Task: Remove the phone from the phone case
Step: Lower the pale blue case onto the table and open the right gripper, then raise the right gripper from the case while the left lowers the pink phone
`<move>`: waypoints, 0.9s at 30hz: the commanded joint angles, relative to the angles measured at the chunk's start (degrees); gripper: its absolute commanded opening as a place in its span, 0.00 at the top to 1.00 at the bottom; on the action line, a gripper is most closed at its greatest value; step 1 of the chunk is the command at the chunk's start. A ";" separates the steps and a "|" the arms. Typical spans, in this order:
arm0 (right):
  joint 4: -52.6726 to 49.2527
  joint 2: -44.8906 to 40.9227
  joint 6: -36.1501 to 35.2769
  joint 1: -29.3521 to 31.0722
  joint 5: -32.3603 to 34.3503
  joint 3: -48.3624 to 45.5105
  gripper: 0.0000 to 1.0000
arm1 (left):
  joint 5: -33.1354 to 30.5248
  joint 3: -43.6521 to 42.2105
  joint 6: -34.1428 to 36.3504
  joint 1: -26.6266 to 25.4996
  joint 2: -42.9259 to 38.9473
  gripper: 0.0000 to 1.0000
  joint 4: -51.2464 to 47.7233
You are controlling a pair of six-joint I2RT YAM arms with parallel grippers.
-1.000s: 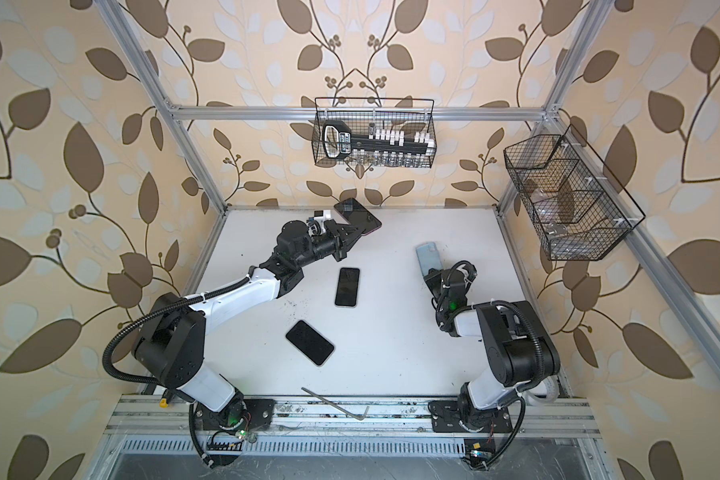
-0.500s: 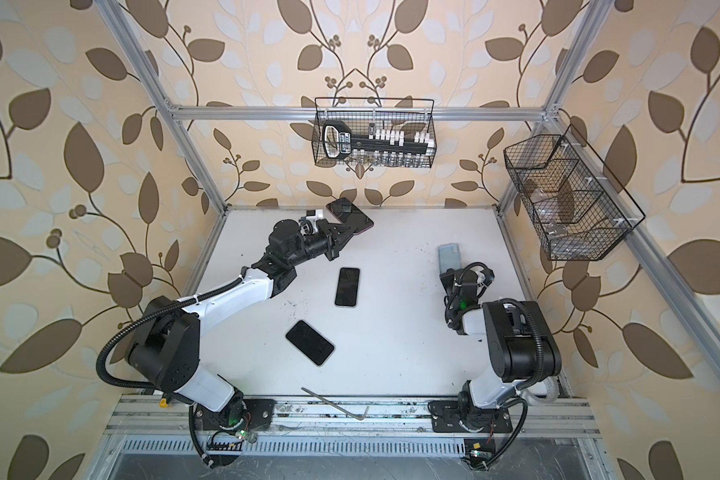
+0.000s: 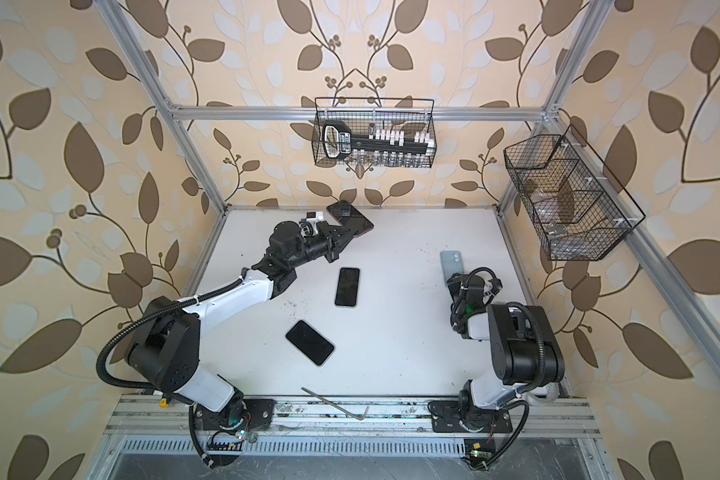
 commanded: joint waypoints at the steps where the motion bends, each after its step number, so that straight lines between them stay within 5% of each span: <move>1: -7.66 -4.16 -0.16 -0.28 3.62 0.03 0.42 | 0.67 0.45 3.03 0.36 -4.94 1.00 3.34; 9: -19.03 -14.85 -4.37 -0.25 7.51 0.15 0.39 | 4.05 3.79 11.69 0.28 -5.01 1.00 -6.68; 14: -19.75 -19.21 -11.24 -0.08 -0.92 0.41 0.37 | 8.70 9.05 24.00 0.21 -1.49 1.00 -18.46; 22: -26.39 -27.25 -26.15 -0.30 -11.21 0.82 0.02 | 16.15 13.86 32.38 -1.27 9.24 1.00 -22.41; 27: -34.68 -30.51 -32.78 -0.30 -16.63 3.65 0.00 | 18.71 17.33 38.00 -2.16 15.54 1.00 -24.81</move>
